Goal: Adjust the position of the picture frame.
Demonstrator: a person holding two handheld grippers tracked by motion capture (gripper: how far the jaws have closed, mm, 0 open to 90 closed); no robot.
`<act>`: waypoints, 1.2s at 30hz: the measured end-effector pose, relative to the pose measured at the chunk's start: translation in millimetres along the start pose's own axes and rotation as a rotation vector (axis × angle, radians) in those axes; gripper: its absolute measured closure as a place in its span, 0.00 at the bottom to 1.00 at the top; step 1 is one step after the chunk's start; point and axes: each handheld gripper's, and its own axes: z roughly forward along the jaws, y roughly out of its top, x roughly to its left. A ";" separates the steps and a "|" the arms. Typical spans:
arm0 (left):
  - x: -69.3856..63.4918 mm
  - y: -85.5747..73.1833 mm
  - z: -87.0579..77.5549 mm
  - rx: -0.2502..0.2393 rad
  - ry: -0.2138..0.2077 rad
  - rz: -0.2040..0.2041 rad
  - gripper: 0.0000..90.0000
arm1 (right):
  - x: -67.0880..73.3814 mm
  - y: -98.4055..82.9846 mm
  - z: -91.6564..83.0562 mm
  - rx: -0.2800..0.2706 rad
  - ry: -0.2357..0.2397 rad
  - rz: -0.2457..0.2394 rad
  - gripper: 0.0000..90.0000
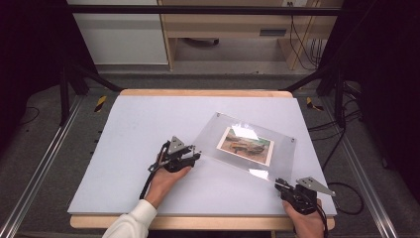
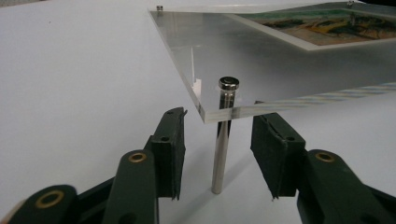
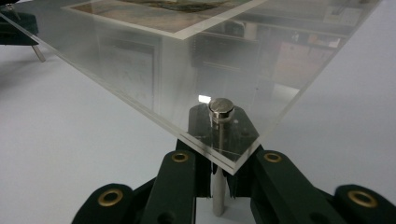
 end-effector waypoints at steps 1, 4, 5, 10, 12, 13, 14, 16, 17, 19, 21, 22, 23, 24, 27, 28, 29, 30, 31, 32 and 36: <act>0.4 -0.1 0.2 -0.001 0.000 -0.001 0.62 | 0.0 0.0 0.1 0.001 0.000 -0.002 0.92; 2.3 -0.1 0.5 -0.004 -0.010 -0.013 0.66 | -0.1 0.1 0.3 0.003 -0.001 -0.001 0.92; 2.8 0.0 0.6 -0.009 -0.015 -0.022 0.67 | -0.1 0.1 0.2 0.004 -0.001 -0.001 0.92; 3.2 1.5 1.8 -0.018 -0.022 -0.025 0.73 | -0.1 0.1 0.4 0.002 0.000 -0.002 0.93; 4.1 2.3 1.5 -0.022 -0.022 -0.030 0.75 | -0.2 0.2 0.4 0.002 0.000 -0.002 0.93; 4.9 2.5 1.4 -0.025 -0.025 -0.031 0.76 | -0.3 0.1 0.4 0.001 0.001 -0.002 0.93; 5.3 2.4 1.7 -0.026 -0.027 -0.032 0.77 | -0.3 0.1 0.4 0.002 0.001 -0.001 0.93; 6.3 1.9 2.3 -0.026 -0.032 -0.035 0.79 | -0.3 0.1 0.5 0.003 0.001 0.000 0.93; 6.6 1.8 2.5 -0.027 -0.035 -0.040 0.81 | -0.3 0.1 0.6 0.002 0.000 0.000 0.93; 6.8 1.6 3.5 -0.032 -0.045 -0.048 0.83 | -0.4 0.0 0.4 0.003 0.002 0.002 0.92; 6.9 1.6 3.9 -0.033 -0.048 -0.048 0.85 | -0.3 0.1 0.3 0.003 0.001 0.003 0.92; 6.2 1.6 3.8 -0.032 -0.055 -0.039 0.86 | -0.5 0.1 0.3 0.003 0.001 0.001 0.92; 5.7 1.7 3.8 -0.032 -0.060 -0.035 0.90 | -0.4 0.2 0.3 0.000 0.001 0.002 0.92; 4.9 1.8 3.7 -0.031 -0.057 -0.028 0.91 | -0.3 0.4 0.2 -0.001 0.002 0.004 0.92; 5.1 1.8 3.6 -0.033 -0.055 -0.026 0.92 | -0.1 0.9 -0.1 -0.009 0.004 0.003 0.92; 5.0 1.9 3.5 -0.032 -0.053 -0.021 0.92 | 0.0 1.1 -0.2 -0.012 0.005 0.002 0.92; 4.7 2.0 3.5 -0.032 -0.051 -0.017 0.93 | 0.2 1.2 -0.5 -0.010 0.003 0.004 0.92; 4.8 2.0 3.4 -0.031 -0.051 -0.014 0.93 | 0.1 1.3 -0.6 -0.012 0.003 0.004 0.93; 5.0 2.0 3.3 -0.031 -0.053 -0.014 0.93 | 0.0 1.4 -0.6 -0.013 0.003 0.002 0.93; 5.1 2.0 3.3 -0.032 -0.053 -0.016 0.93 | 0.0 1.5 -0.5 -0.015 0.004 -0.001 0.93; 4.9 2.1 3.2 -0.030 -0.053 -0.013 0.93 | 0.1 1.6 -0.4 -0.015 0.003 -0.007 0.93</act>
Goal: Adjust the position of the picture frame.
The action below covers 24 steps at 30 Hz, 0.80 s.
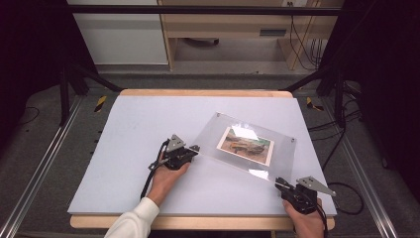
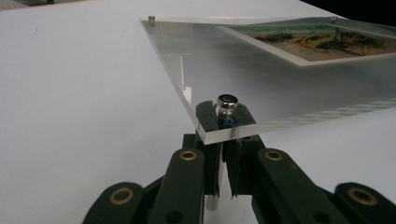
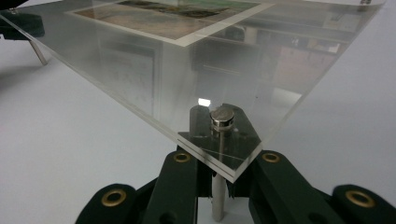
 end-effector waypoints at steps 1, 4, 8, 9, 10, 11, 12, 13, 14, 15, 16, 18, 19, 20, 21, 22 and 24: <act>0.0 0.0 -0.1 0.001 0.000 0.001 0.93 | 0.0 0.0 0.0 0.000 0.000 0.000 0.93; -0.2 0.1 -0.1 0.001 0.001 0.001 0.93 | 0.1 0.1 0.0 -0.001 0.000 -0.002 0.93; -0.2 0.2 -0.1 0.001 0.001 0.000 0.93 | 0.1 0.1 0.1 0.000 -0.002 -0.007 0.93; -0.2 0.2 -0.1 0.002 0.001 0.000 0.93 | 0.2 0.1 0.1 0.000 -0.002 -0.007 0.93; -0.2 0.2 -0.1 0.002 0.001 -0.001 0.93 | 0.2 0.2 0.1 -0.001 -0.002 -0.010 0.94; -0.2 0.2 -0.2 0.002 0.000 -0.002 0.93 | 0.4 0.2 0.0 0.001 -0.004 -0.010 0.94; -0.2 0.3 -0.2 0.002 0.001 -0.002 0.93 | 0.5 0.1 0.0 0.000 -0.003 -0.010 0.94; -0.2 0.3 -0.2 0.002 0.001 -0.002 0.93 | 0.4 0.2 0.0 0.001 -0.005 -0.015 0.94; -0.1 0.3 -0.2 0.002 0.000 -0.003 0.93 | 0.5 0.2 -0.1 0.001 -0.006 -0.017 0.94; 0.0 0.3 -0.2 0.002 0.000 -0.004 0.93 | 0.4 0.3 0.0 0.001 -0.007 -0.022 0.94; 0.1 0.3 -0.2 0.002 0.000 -0.005 0.93 | 0.4 0.4 -0.1 0.001 -0.007 -0.025 0.94; 0.3 0.2 -0.1 0.001 -0.002 -0.009 0.93 | 0.7 0.6 -0.4 -0.002 -0.007 -0.024 0.94; 0.3 0.2 -0.1 0.000 -0.003 -0.011 0.92 | 0.9 0.8 -0.6 -0.003 -0.007 -0.023 0.94; 0.4 0.2 0.0 -0.001 -0.006 -0.014 0.92 | 0.9 0.9 -0.7 -0.003 -0.008 -0.022 0.94; 0.2 0.2 0.1 -0.001 -0.008 -0.013 0.91 | 0.9 1.1 -0.9 -0.004 -0.005 -0.020 0.94; 0.0 0.3 0.4 -0.001 -0.011 -0.011 0.90 | 0.8 1.2 -1.0 -0.005 -0.006 -0.020 0.94; -0.1 0.6 1.2 0.001 -0.016 -0.013 0.87 | 0.7 1.4 -1.1 -0.004 -0.004 -0.017 0.94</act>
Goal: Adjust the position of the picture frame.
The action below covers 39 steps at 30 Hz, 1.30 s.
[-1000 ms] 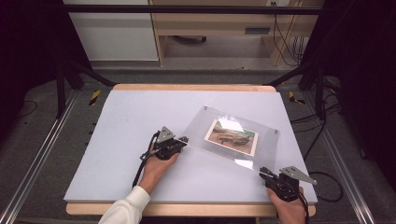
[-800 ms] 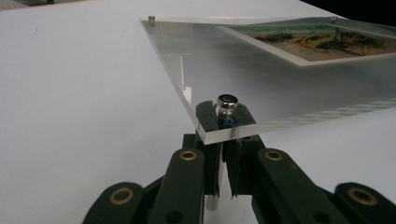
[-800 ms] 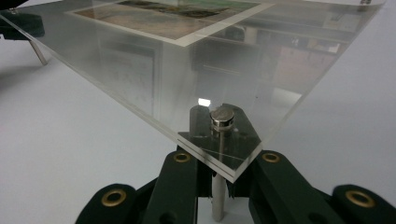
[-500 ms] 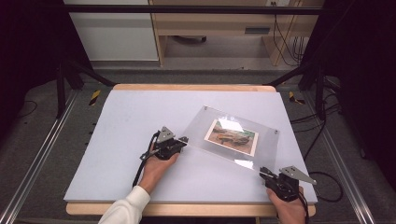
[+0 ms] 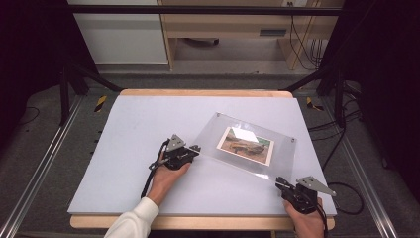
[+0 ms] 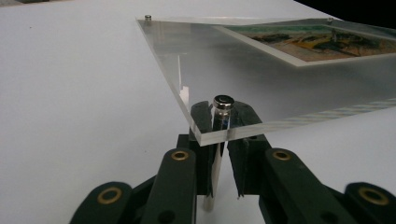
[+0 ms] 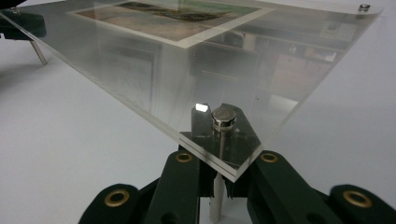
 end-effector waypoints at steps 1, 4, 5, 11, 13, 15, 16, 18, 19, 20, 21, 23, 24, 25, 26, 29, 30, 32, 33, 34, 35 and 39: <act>-0.1 0.7 0.5 0.003 -0.002 0.001 0.86 | -0.1 0.0 0.0 0.000 0.001 -0.001 0.94; -0.8 3.3 0.2 0.010 0.015 0.025 0.89 | -0.3 0.4 -0.1 -0.006 0.002 0.000 0.94; 0.1 4.1 -0.1 0.008 0.015 0.029 0.93 | -0.5 0.6 -0.3 -0.008 0.001 -0.002 0.94; -2.5 6.5 -1.5 0.005 0.030 0.046 0.94 | -0.8 1.7 -1.5 -0.019 0.008 0.001 0.95; -3.9 8.1 -3.1 -0.008 0.027 0.047 0.94 | -1.3 2.7 -2.5 -0.031 0.005 -0.002 0.95; -5.2 10.0 -5.1 -0.018 0.025 0.051 0.94 | -2.1 4.3 -4.5 -0.045 0.006 0.002 0.95; -5.9 11.2 -6.4 -0.024 0.022 0.051 0.94 | -2.5 4.8 -4.9 -0.054 0.008 0.001 0.95; -7.2 12.5 -7.9 -0.035 0.017 0.050 0.94 | -3.8 6.3 -6.7 -0.069 0.011 0.002 0.95; -8.2 13.5 -9.1 -0.038 0.015 0.051 0.94 | -4.5 7.1 -7.5 -0.076 0.015 0.007 0.95; -9.0 14.3 -10.0 -0.042 0.014 0.053 0.94 | -5.4 8.2 -8.7 -0.081 0.018 0.006 0.95; -10.0 15.2 -11.2 -0.048 0.012 0.051 0.94 | -5.7 9.1 -9.5 -0.086 0.017 0.010 0.95; -10.8 16.8 -13.6 -0.061 0.011 0.054 0.94 | -7.0 11.6 -11.2 -0.095 0.024 0.008 0.95; -10.8 17.9 -15.2 -0.069 0.013 0.059 0.94 | -7.4 12.6 -11.7 -0.099 0.026 0.003 0.94; -11.1 18.6 -16.4 -0.076 0.013 0.057 0.94 | -7.1 13.8 -12.4 -0.099 0.030 0.007 0.94; -11.0 19.5 -17.7 -0.082 0.016 0.058 0.94 | -7.2 14.8 -12.5 -0.104 0.034 0.001 0.94; -9.1 22.6 -23.0 -0.097 0.026 0.055 0.94 | -4.8 18.9 -11.8 -0.116 0.048 -0.008 0.94; -8.2 23.0 -24.5 -0.102 0.028 0.055 0.94 | -4.2 19.6 -11.6 -0.116 0.048 -0.011 0.94; -6.0 23.6 -28.1 -0.103 0.035 0.052 0.94 | -2.4 22.4 -10.3 -0.121 0.061 -0.023 0.94; -5.1 23.6 -29.5 -0.108 0.037 0.045 0.94 | -1.5 23.6 -9.5 -0.121 0.065 -0.028 0.93; -4.1 23.9 -30.7 -0.106 0.039 0.047 0.94 | -0.3 25.0 -8.6 -0.122 0.068 -0.030 0.93; -3.5 24.0 -31.4 -0.110 0.039 0.044 0.94 | 0.4 26.0 -8.3 -0.123 0.070 -0.032 0.93; -0.9 25.8 -36.6 -0.123 0.050 0.037 0.94 | 3.3 30.9 -5.9 -0.128 0.081 -0.043 0.93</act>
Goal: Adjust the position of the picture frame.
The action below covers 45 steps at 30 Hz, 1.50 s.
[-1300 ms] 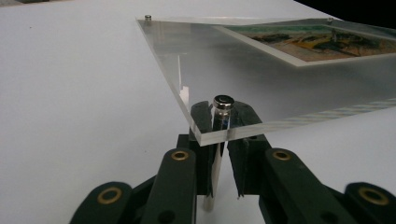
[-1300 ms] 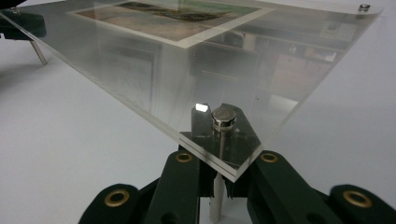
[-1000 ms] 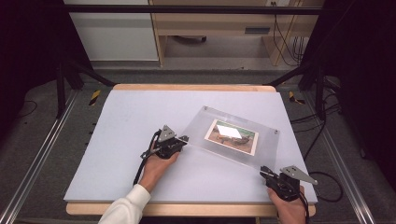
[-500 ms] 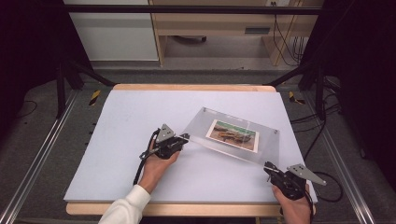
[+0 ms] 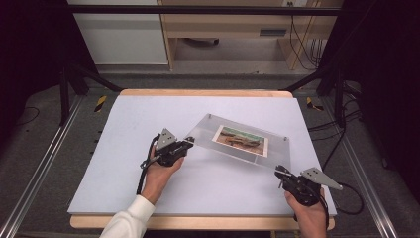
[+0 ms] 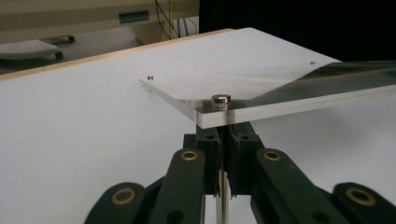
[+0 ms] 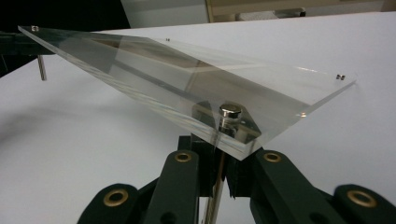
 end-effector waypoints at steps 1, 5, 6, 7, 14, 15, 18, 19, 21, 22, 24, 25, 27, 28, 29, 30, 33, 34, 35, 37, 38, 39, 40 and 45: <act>0.9 1.0 -1.3 -0.006 0.003 0.002 0.94 | 0.5 0.9 0.5 -0.001 0.004 0.000 0.93; 4.9 5.4 -6.4 -0.014 0.018 0.004 0.94 | 2.7 6.3 4.8 -0.001 0.016 -0.018 0.92; 5.5 6.2 -7.5 -0.016 0.022 0.005 0.94 | 3.8 8.3 6.2 0.001 0.019 -0.019 0.92; 6.8 7.5 -9.7 -0.019 0.027 0.007 0.94 | 4.2 9.4 7.3 0.000 0.021 -0.023 0.92; 14.0 12.9 -26.4 -0.033 0.060 0.010 0.94 | 12.0 16.6 19.7 -0.001 0.048 -0.035 0.91; 15.1 13.2 -29.3 -0.035 0.064 0.011 0.94 | 13.6 17.7 21.2 -0.004 0.054 -0.034 0.91; 17.6 13.8 -37.6 -0.042 0.078 0.012 0.94 | 17.7 21.4 25.0 -0.008 0.066 -0.043 0.91; 18.2 13.9 -40.5 -0.048 0.083 0.009 0.94 | 19.3 22.8 26.4 -0.010 0.070 -0.045 0.91; 20.0 13.8 -47.0 -0.051 0.090 0.010 0.93 | 22.5 25.6 29.3 -0.014 0.076 -0.050 0.91; 20.6 13.4 -49.9 -0.056 0.093 0.005 0.94 | 24.1 26.9 30.8 -0.015 0.081 -0.051 0.91; 22.5 11.9 -58.0 -0.058 0.106 0.006 0.93 | 27.5 29.6 34.2 -0.014 0.093 -0.058 0.91; 23.6 11.0 -61.4 -0.058 0.110 0.005 0.93 | 29.6 30.8 36.4 -0.011 0.096 -0.067 0.91; 24.8 9.1 -66.0 -0.062 0.118 0.000 0.93 | 32.3 32.2 39.1 -0.008 0.106 -0.071 0.91; 25.7 7.6 -69.2 -0.063 0.124 -0.003 0.93 | 34.2 32.9 40.9 -0.006 0.111 -0.074 0.91; 26.8 5.5 -73.1 -0.064 0.132 -0.007 0.93 | 36.0 33.4 42.9 -0.005 0.117 -0.078 0.91; 27.5 4.2 -75.4 -0.064 0.137 -0.010 0.93 | 38.5 34.2 45.3 -0.002 0.127 -0.081 0.91; 30.6 -1.6 -84.4 -0.068 0.156 -0.027 0.93 | 44.7 36.0 51.5 0.010 0.147 -0.093 0.91; 31.5 -3.5 -87.2 -0.068 0.164 -0.032 0.93 | 46.2 36.5 53.1 0.012 0.151 -0.097 0.91; 32.4 -5.3 -90.1 -0.070 0.169 -0.038 0.93 | 48.2 37.2 55.5 0.013 0.156 -0.100 0.91; 34.0 -8.1 -96.6 -0.071 0.184 -0.046 0.93 | 51.7 38.8 59.8 0.014 0.168 -0.107 0.91; 34.6 -8.7 -98.8 -0.072 0.187 -0.046 0.93 | 53.9 39.7 62.5 0.017 0.176 -0.111 0.91; 35.3 -9.7 -102.3 -0.076 0.195 -0.051 0.93 | 55.2 40.2 63.9 0.018 0.180 -0.111 0.91; 35.9 -10.4 -104.9 -0.076 0.201 -0.052 0.93 | 57.0 40.9 66.2 0.020 0.189 -0.116 0.91; 36.3 -14.7 -116.3 -0.081 0.223 -0.061 0.93 | 64.0 43.5 72.0 0.023 0.211 -0.128 0.91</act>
